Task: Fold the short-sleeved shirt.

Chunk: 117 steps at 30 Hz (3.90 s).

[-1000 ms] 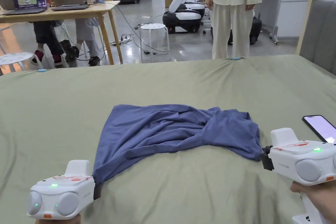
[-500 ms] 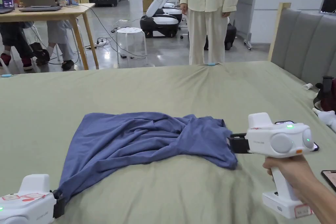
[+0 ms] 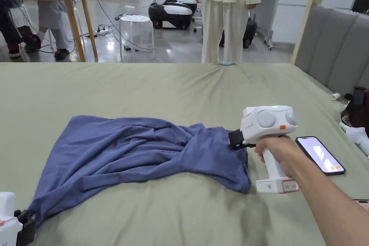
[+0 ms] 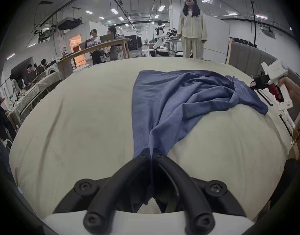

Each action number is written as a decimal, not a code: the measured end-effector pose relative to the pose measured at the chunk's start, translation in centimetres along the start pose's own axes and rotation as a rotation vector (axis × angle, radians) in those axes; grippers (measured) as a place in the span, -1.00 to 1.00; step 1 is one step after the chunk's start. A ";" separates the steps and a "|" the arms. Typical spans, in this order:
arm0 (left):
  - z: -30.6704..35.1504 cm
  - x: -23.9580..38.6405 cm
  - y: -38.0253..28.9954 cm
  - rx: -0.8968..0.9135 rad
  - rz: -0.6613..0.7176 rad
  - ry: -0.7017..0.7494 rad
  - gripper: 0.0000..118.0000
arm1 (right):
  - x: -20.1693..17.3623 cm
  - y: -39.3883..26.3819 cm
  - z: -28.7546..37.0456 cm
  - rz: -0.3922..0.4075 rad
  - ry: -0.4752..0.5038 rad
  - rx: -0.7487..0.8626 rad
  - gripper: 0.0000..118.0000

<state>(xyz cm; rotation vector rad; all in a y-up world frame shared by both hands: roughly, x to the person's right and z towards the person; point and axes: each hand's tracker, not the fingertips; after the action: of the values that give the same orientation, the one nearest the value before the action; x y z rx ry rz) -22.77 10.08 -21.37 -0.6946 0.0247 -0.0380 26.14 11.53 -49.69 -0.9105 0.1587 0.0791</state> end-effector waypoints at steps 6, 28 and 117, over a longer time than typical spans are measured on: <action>-0.3 0.3 0.1 0.001 -0.002 -0.004 -1.00 | 0.0 -0.3 -0.3 0.000 0.010 -0.010 -0.39; 0.8 -0.2 7.4 0.111 -0.005 0.010 -1.00 | -4.6 1.8 11.0 0.157 0.012 0.350 -0.95; 9.2 -3.5 10.7 0.247 0.064 0.001 -1.00 | -7.2 -6.4 32.0 0.219 -0.115 0.658 -0.95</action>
<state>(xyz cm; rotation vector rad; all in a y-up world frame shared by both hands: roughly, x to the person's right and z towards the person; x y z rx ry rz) -25.68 24.35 -21.08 -0.4468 0.0428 0.0200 23.17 32.91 -24.19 -0.2285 0.1626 0.2649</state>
